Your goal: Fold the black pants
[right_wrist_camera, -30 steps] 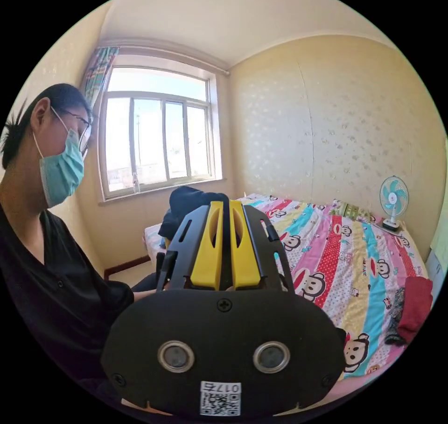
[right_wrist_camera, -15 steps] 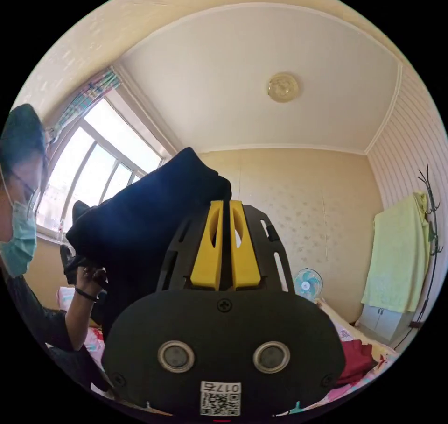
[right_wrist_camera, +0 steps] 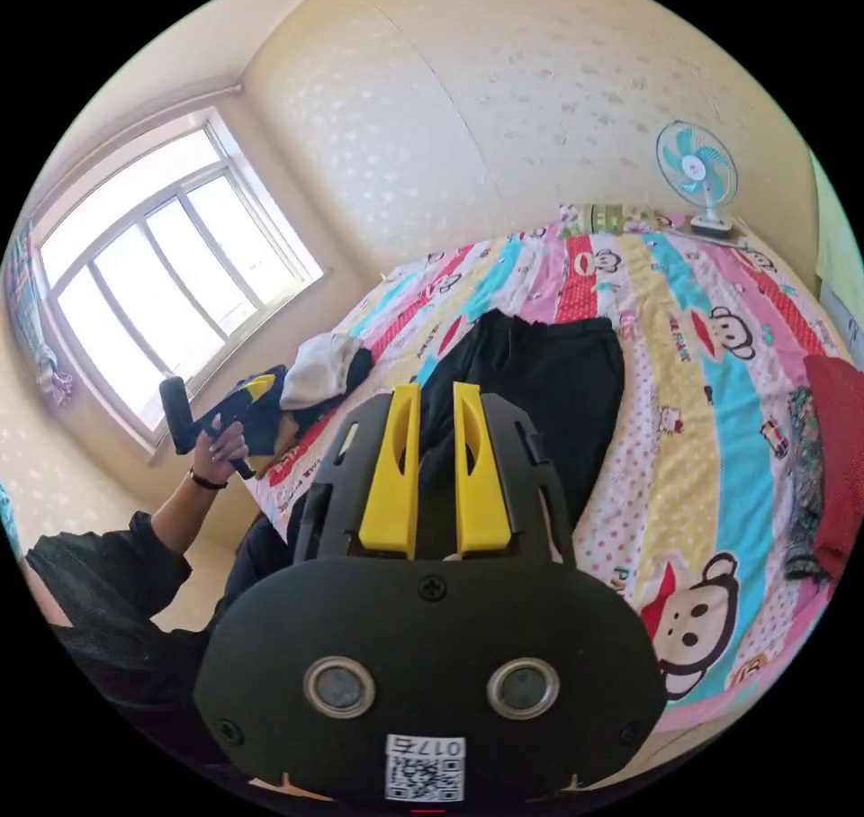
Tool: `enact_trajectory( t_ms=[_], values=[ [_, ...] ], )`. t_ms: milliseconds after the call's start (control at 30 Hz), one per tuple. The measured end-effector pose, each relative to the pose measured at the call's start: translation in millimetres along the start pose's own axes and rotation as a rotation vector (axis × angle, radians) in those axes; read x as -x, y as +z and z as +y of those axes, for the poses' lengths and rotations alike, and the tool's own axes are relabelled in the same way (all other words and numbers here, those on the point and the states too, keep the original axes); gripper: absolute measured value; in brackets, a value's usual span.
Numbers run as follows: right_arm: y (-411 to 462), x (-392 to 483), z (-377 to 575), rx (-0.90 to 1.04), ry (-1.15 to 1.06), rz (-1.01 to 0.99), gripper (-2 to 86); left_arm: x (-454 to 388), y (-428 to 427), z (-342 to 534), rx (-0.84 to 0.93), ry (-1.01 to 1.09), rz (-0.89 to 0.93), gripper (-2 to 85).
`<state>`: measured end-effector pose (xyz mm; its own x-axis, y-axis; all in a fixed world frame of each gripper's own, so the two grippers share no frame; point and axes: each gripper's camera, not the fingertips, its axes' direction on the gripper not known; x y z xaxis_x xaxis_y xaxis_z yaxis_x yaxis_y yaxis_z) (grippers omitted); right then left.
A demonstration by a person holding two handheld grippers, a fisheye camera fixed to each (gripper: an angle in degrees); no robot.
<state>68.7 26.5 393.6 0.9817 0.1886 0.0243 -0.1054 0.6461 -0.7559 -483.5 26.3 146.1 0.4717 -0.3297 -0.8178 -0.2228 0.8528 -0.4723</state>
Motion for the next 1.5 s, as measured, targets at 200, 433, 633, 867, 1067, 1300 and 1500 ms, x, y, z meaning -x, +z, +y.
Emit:
enact_trajectory(
  t_ms=[200, 433, 633, 867, 1067, 1300, 1500],
  values=[
    [87, 29, 117, 0.051, -0.001, 0.082, 8.0, -92, 116, 167, 0.399, 0.11, -0.288, 16.9],
    [88, 31, 182, -0.171, 0.024, 0.146, 5.0, -82, 120, 157, 0.351, 0.053, -0.43, 15.3],
    [105, 20, 204, -0.173, 0.051, 0.096, 2.9, 80, 33, 136, 0.128, -0.416, 0.413, 2.1],
    [134, 51, 189, -0.101, -0.056, 0.155, 6.2, 199, -165, 127, -0.404, -0.548, 0.566, 1.1],
    [158, 82, 179, -0.079, -0.104, -0.004, 7.4, 280, -268, 207, -0.378, -0.774, 0.091, -0.5],
    [287, 158, 147, 0.274, -0.136, -0.257, 9.7, 275, -247, 204, -0.27, -0.706, 0.227, 5.8],
    [320, 189, 150, 0.274, -0.127, -0.043, 7.9, 245, -209, 179, -0.198, -0.598, 0.306, 6.3]
  ],
)
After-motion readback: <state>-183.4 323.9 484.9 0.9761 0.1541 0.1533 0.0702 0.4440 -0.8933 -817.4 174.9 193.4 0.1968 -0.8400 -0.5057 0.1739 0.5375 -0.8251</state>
